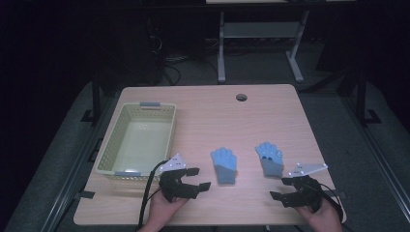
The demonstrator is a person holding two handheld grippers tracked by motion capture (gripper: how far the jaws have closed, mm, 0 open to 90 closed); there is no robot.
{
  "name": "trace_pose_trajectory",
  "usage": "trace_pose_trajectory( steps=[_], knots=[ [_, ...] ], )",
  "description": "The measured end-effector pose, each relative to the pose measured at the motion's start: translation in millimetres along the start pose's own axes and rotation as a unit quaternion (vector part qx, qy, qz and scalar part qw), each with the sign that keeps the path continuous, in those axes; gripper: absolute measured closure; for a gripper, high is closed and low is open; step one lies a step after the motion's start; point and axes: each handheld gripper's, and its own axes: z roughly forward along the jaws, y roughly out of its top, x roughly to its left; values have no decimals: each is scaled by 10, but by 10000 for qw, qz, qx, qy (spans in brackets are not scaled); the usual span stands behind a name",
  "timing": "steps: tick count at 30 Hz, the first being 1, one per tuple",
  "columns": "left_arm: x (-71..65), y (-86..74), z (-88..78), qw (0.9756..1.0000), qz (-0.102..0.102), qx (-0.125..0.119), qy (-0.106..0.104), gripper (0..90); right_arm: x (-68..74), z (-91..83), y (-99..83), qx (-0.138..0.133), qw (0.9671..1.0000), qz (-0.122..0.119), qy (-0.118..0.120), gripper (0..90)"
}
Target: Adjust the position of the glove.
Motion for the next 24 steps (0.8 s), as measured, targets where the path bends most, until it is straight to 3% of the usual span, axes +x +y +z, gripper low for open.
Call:
trace_pose_trajectory(
  steps=[4,6,13,16,24],
  knots=[
    [-1,-12,1,9999,-107,-8,-65,258,0,-4,1,-32,10000,27,16,289],
    [-5,-15,2,10000,-25,16,-54,258,5,-3,11,18,10000,39,39,289],
    [-13,-15,-18,10000,-28,-2,-48,258,36,4,61,62,10000,-2,75,282],
    [-17,-13,-32,10000,-24,-31,-48,259,25,16,135,140,9997,14,207,238],
    [38,2,-46,9999,-107,-94,-7,259,-55,49,289,293,9991,62,311,248]
  ],
)
